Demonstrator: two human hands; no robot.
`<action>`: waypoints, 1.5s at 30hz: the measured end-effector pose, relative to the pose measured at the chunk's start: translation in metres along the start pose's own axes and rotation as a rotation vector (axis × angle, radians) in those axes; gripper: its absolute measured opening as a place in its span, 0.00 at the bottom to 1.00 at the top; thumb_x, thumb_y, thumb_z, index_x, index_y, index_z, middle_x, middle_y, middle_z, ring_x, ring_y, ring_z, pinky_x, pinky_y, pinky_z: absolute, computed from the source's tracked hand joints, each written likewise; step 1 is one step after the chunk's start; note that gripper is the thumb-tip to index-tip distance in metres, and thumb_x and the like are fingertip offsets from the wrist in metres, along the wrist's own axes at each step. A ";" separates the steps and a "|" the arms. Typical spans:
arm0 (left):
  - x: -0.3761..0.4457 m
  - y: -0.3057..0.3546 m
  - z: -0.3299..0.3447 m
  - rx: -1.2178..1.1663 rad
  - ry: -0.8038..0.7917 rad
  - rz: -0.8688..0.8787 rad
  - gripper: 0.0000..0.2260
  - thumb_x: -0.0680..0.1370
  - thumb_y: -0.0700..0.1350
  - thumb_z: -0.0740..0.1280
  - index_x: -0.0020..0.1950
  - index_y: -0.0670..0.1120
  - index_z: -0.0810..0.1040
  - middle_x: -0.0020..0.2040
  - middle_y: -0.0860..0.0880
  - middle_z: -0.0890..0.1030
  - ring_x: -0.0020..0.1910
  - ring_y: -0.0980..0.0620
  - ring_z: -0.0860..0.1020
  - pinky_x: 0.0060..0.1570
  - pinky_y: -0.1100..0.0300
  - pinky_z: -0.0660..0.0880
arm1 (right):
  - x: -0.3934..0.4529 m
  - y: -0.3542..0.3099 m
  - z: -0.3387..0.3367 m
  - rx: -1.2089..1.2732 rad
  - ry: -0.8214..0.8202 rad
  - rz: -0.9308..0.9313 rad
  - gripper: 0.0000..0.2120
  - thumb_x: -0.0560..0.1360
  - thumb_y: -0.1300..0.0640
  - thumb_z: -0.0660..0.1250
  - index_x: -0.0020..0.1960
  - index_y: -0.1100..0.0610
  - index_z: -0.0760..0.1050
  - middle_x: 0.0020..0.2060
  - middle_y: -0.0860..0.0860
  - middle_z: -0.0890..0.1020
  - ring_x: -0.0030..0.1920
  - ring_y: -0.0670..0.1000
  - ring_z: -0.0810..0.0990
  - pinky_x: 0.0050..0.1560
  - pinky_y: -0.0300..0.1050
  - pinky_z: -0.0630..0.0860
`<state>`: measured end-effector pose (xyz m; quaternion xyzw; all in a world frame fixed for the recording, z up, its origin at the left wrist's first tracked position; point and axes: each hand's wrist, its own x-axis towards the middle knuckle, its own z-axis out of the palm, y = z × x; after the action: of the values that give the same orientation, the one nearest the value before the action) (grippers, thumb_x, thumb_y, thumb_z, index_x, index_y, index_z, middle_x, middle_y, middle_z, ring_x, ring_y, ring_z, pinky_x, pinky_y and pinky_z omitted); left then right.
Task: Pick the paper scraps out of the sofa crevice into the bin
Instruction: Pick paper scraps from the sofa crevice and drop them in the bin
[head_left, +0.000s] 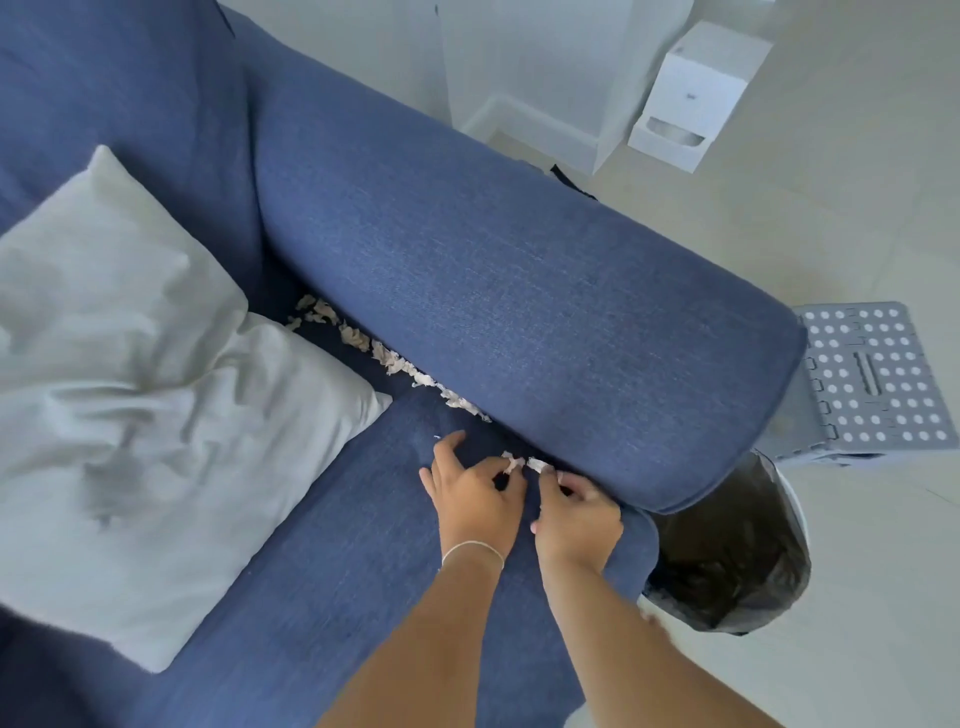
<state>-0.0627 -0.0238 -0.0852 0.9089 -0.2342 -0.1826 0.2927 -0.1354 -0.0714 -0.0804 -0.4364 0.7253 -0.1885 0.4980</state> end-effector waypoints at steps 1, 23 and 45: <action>-0.014 -0.001 -0.001 -0.016 0.009 0.001 0.02 0.72 0.45 0.75 0.41 0.49 0.87 0.66 0.42 0.70 0.62 0.43 0.74 0.71 0.60 0.42 | -0.006 0.004 -0.012 -0.016 -0.016 -0.016 0.10 0.74 0.51 0.74 0.34 0.50 0.80 0.22 0.50 0.79 0.21 0.50 0.79 0.25 0.29 0.72; -0.083 0.140 0.104 0.418 -0.617 0.620 0.13 0.81 0.52 0.61 0.54 0.50 0.83 0.56 0.50 0.73 0.52 0.48 0.75 0.49 0.53 0.76 | 0.114 0.062 -0.223 -0.186 0.059 0.135 0.22 0.79 0.54 0.60 0.72 0.53 0.73 0.63 0.55 0.81 0.44 0.55 0.84 0.48 0.53 0.84; -0.105 -0.015 -0.020 0.325 -0.338 0.269 0.26 0.80 0.55 0.62 0.77 0.51 0.64 0.76 0.46 0.65 0.74 0.47 0.64 0.72 0.52 0.64 | -0.015 0.038 -0.120 -0.508 -0.089 -0.403 0.19 0.80 0.50 0.61 0.69 0.52 0.74 0.63 0.49 0.75 0.62 0.52 0.77 0.58 0.46 0.74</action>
<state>-0.1346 0.0522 -0.0588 0.8613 -0.4246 -0.2513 0.1214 -0.2572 -0.0571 -0.0472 -0.6892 0.6257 -0.0772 0.3572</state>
